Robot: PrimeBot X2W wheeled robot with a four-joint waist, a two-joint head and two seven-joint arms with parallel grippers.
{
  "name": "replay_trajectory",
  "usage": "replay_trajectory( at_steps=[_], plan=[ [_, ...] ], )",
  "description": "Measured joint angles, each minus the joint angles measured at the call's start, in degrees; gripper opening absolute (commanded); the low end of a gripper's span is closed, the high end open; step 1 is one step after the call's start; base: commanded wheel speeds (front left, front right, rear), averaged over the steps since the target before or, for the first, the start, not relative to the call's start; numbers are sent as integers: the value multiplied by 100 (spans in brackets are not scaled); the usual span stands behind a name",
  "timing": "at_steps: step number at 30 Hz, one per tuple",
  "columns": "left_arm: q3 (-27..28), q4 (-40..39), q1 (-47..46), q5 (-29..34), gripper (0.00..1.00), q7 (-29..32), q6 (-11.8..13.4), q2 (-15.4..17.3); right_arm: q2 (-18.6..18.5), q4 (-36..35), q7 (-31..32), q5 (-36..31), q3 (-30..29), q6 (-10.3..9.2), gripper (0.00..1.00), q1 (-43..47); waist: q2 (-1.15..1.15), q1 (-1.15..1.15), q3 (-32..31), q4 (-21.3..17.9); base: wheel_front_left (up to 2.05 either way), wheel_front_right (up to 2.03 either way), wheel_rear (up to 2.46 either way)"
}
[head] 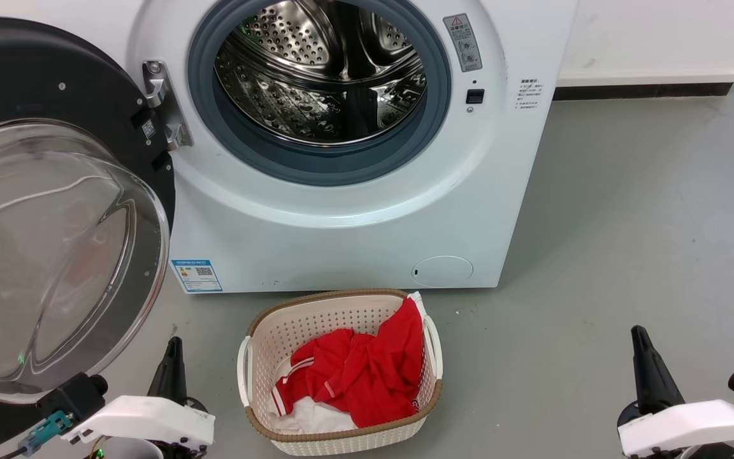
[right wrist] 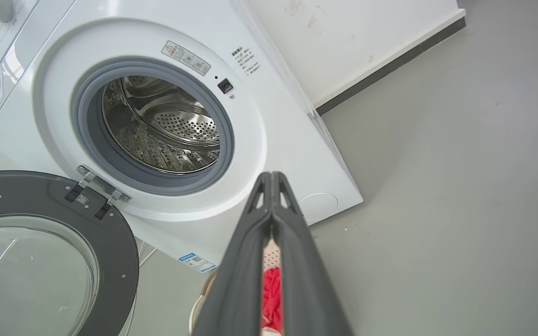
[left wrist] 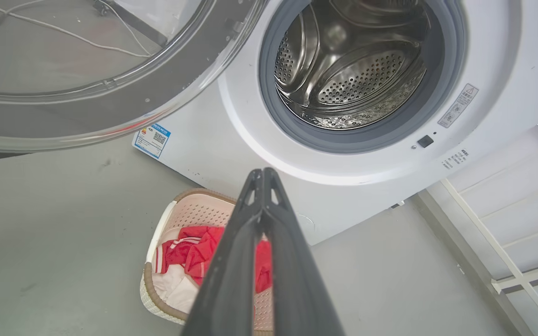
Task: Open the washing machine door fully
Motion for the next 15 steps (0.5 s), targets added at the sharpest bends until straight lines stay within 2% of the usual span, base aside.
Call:
replay_trajectory(
  at_steps=[15],
  plan=[
    [205, -19, -56, -1096, 0, 305, -180, -135, -5, 94, 292, 1308, -67, 0, 0, -152, 0, 0, 15, -1, 0, 0, 0]
  ],
)
